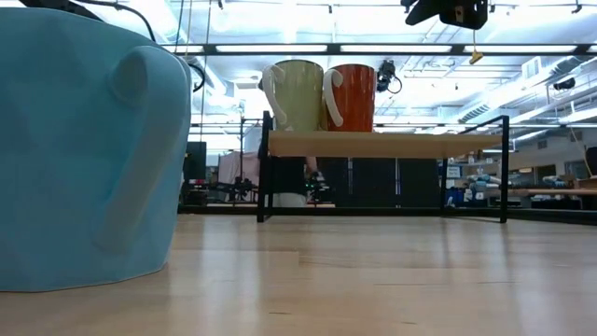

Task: Place coffee mugs
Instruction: Put the yellow patterned mug on the shelf

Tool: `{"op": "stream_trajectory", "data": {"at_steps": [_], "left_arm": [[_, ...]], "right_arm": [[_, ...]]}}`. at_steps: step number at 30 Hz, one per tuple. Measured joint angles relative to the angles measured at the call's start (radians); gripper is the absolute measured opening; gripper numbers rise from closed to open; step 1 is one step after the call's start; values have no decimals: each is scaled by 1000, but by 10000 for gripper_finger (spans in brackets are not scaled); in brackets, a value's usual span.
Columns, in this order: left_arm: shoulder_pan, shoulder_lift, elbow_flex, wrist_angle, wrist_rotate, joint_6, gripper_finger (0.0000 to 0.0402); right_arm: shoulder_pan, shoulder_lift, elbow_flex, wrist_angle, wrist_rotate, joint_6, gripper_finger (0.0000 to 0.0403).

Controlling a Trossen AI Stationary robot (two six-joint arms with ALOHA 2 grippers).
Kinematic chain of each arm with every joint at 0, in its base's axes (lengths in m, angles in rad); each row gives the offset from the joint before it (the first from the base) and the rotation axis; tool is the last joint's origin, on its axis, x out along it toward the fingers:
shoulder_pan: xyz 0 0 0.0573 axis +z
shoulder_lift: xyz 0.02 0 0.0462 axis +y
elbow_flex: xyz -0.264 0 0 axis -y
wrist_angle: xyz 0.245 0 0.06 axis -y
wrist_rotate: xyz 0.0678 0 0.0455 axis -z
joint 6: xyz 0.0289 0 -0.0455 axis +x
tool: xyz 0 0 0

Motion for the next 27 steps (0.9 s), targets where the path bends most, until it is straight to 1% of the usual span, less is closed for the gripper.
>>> {"op": "stream_trajectory", "data": {"at_steps": [3,6,13,16,21,27], "left_arm": [[-1,0,0,0,2,0,65],[-6,-1,0,-1,32,-3,35],[-92,-18,2,-12,48,-20,32],[-150,-32,25,-69,54,-36,32],[-265,-50,117,-172,47,-81,32],[-417,-49,274,-363,26,-150,31]], "right_arm": [[0,0,0,0,0,0,113],[5,0,0,-3,0,0,113],[48,0,0,-6,0,0,113],[72,0,0,-12,-1,0,113],[101,0,0,-35,-1,0,113],[137,0,0,-40,-2,0,113]]}}
